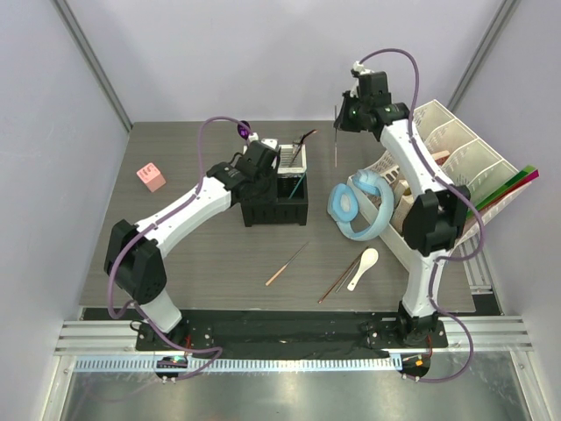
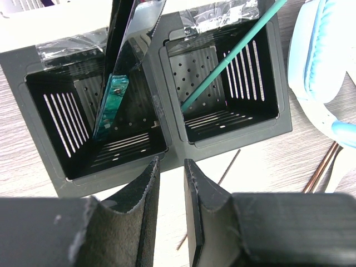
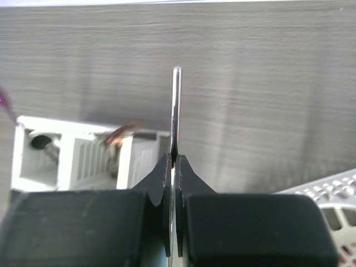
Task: Sort the eating utensils into containers
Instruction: Pick up the chopstick from the center of the board, then place the spatula in the container.
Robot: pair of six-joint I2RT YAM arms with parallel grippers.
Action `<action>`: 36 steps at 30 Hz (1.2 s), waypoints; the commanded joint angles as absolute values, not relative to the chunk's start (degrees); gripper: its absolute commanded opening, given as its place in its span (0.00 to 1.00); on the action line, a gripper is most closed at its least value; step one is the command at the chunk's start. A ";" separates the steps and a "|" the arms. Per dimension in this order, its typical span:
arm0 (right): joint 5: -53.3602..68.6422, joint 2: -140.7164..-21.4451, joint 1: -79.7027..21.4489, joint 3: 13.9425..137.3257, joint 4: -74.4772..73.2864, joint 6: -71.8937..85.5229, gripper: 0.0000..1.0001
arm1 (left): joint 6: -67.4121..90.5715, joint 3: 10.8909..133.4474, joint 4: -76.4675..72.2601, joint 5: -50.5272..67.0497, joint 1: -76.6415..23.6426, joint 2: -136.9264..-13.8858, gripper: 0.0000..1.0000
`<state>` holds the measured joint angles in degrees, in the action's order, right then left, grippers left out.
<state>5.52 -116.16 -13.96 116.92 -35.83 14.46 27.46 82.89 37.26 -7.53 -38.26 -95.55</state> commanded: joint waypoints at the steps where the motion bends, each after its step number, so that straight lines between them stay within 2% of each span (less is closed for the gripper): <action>1: 9.22 -106.37 -16.34 110.41 -28.67 17.75 0.01 | 26.28 81.74 35.42 -8.53 -38.58 -91.94 0.24; 6: 10.46 -101.87 -22.40 106.97 -26.20 18.80 0.01 | 26.02 80.51 35.24 -9.66 -38.58 -90.80 0.24; 11: 9.15 -95.81 -28.37 94.15 -13.55 23.80 0.01 | 30.48 76.30 32.35 -10.90 -36.92 -86.84 0.24; 16: 2.30 -92.38 -32.78 81.58 -0.37 22.41 0.01 | 32.78 71.55 30.67 -10.72 -34.19 -81.22 0.25; 30: 0.18 -92.90 -33.22 76.73 9.66 21.53 0.01 | 33.05 68.73 31.55 -8.88 -34.10 -79.45 0.24; 36: -5.71 -93.25 -33.31 72.17 15.45 20.66 0.01 | 32.96 68.82 31.90 -8.18 -34.10 -80.24 0.24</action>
<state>-0.67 -94.63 -33.19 75.33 7.46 21.76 32.60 68.53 33.23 -9.15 -34.09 -79.88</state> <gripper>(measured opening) 0.039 0.246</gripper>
